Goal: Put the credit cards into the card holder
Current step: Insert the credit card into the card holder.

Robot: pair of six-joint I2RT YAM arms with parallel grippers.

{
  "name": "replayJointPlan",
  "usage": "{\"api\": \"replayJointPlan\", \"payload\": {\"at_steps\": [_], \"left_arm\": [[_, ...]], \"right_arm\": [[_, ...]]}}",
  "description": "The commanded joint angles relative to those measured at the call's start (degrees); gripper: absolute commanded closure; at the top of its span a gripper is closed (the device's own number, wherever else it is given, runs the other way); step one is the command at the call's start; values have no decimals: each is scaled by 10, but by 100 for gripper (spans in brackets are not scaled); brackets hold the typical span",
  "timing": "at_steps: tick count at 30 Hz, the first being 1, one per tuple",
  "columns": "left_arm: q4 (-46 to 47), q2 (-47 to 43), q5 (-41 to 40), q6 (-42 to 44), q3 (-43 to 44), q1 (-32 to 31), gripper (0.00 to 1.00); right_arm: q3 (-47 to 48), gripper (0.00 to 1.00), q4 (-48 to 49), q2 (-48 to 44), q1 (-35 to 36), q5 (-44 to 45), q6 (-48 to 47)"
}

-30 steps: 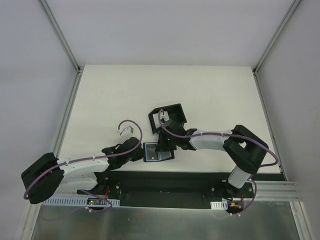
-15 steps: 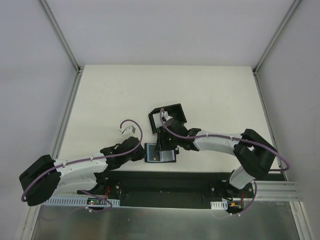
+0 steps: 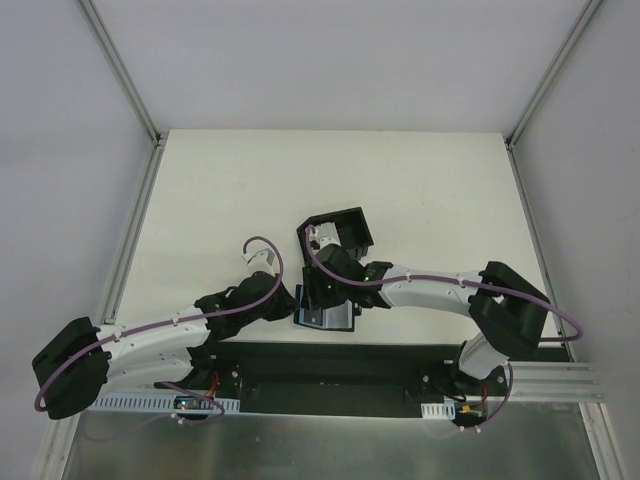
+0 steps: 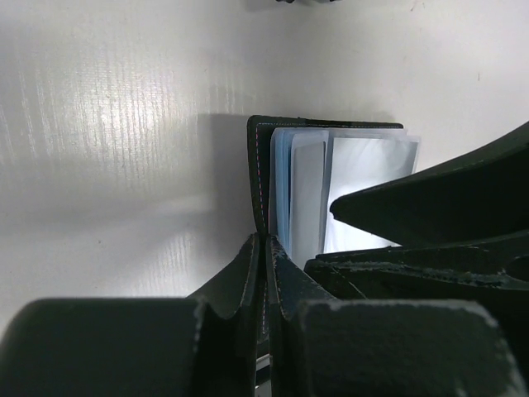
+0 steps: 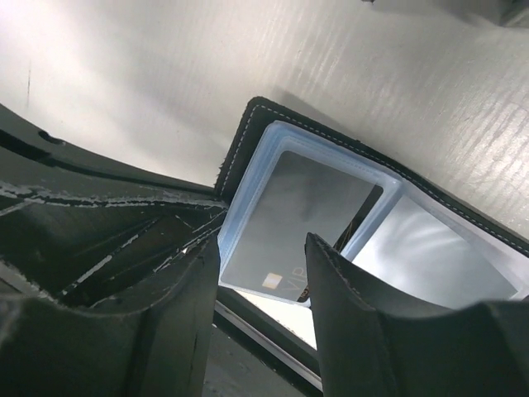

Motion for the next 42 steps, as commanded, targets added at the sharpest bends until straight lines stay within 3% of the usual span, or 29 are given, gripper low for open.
{"api": "replayJointPlan", "payload": {"at_steps": [1,42], "left_arm": [[12,-12,13,5,9,-1,100],[15,-20,-12,-30,-5,-1,100]], "right_arm": [[23,51,-18,9,8,30,12],[30,46,-26,15,19,51,39]]}}
